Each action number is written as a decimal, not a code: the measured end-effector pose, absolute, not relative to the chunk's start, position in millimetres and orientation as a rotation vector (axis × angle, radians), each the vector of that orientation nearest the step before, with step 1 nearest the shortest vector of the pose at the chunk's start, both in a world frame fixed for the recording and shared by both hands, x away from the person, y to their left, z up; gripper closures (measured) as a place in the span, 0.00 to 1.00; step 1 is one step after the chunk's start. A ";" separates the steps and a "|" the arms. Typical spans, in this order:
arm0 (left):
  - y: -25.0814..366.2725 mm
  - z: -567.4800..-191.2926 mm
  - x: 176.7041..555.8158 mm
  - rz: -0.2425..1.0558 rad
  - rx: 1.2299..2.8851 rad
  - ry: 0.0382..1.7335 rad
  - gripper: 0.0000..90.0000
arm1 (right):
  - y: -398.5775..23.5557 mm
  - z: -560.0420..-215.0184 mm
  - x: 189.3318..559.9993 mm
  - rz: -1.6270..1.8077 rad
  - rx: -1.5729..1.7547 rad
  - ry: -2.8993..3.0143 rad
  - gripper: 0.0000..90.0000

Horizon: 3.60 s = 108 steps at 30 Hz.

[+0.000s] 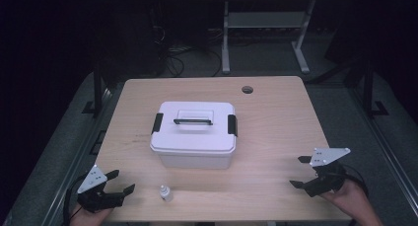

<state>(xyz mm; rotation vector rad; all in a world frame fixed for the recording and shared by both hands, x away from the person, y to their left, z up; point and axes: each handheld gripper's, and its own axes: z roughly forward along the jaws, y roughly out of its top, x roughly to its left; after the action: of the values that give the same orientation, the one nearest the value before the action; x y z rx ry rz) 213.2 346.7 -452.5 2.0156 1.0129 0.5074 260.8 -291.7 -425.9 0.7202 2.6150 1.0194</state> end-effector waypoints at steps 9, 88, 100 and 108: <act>345.8 -452.5 212.3 0.509 2.022 1.009 0.21 | -291.0 -411.6 268.3 0.995 0.665 2.645 0.16; 351.6 -452.5 208.5 0.509 2.019 1.002 0.21 | -130.3 -272.1 356.1 0.827 0.134 2.805 0.16; 351.3 -452.4 208.6 0.507 2.024 1.002 0.21 | -105.1 -269.2 363.8 0.799 0.068 2.822 0.16; 352.2 -453.0 208.9 0.509 2.027 1.003 0.21 | -80.8 -263.2 369.5 0.794 0.021 2.832 0.17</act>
<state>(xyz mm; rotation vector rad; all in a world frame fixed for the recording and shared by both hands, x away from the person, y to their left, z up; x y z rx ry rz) 208.9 352.2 -453.0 2.0266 1.0026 0.5086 369.5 -80.8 -263.2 0.0205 2.8317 0.7939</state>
